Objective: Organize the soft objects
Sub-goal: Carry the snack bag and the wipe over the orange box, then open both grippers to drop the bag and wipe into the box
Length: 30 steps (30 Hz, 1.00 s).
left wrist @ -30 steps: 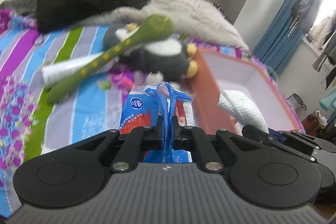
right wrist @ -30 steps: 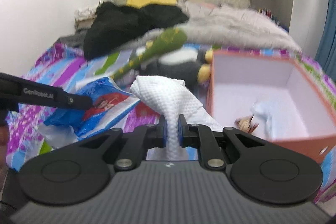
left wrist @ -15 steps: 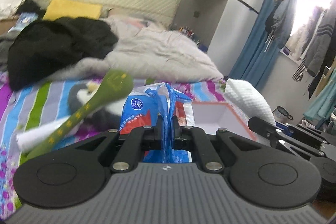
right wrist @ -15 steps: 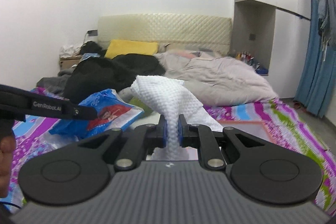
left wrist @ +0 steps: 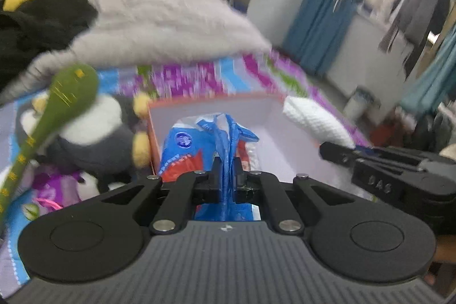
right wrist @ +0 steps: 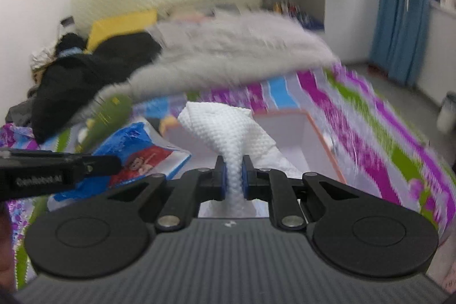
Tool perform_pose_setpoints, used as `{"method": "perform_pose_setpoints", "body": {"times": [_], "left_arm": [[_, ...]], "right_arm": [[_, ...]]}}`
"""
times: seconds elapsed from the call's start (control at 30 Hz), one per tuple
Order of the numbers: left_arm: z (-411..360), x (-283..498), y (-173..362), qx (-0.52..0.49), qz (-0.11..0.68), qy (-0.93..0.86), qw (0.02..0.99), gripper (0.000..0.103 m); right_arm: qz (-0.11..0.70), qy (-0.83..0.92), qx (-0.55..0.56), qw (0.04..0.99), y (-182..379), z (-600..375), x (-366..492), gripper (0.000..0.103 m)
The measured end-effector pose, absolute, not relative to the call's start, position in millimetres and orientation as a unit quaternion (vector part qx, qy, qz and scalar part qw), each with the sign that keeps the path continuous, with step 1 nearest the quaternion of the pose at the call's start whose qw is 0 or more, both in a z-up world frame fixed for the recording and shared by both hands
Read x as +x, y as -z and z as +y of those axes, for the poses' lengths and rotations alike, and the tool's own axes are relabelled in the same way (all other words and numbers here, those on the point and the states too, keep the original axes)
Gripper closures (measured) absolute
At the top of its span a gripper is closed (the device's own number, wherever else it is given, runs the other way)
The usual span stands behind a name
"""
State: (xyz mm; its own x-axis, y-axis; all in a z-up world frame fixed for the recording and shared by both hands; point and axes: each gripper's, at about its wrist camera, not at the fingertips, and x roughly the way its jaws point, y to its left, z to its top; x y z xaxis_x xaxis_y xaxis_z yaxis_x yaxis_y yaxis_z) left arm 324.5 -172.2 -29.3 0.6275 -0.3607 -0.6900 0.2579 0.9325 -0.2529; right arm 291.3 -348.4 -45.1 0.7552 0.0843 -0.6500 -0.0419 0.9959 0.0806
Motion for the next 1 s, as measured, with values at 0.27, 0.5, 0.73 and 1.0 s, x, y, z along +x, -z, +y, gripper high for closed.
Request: {"method": "perform_pose_setpoints", "body": {"times": [0.27,0.5,0.73,1.0], "left_arm": [[-207.9,384.0,96.2,-0.049,0.481,0.174,0.858,0.096],[-218.3,394.9,121.1,-0.02,0.503,0.168,0.848,0.095],[-222.7,390.2,122.6,0.018,0.501,0.174,0.847,0.067],[-200.8,373.2,79.7,-0.012,0.453,0.173,0.874,0.067]], "right_arm": [[0.421,-0.001,0.033,0.906,113.3,-382.3,315.5,0.087],[0.45,-0.002,0.052,0.892,148.0,-387.6,320.1,0.084],[0.441,-0.013,0.076,0.894,141.3,-391.5,317.1,0.058],[0.402,-0.014,0.084,0.912,108.8,-390.3,299.6,0.039]]}}
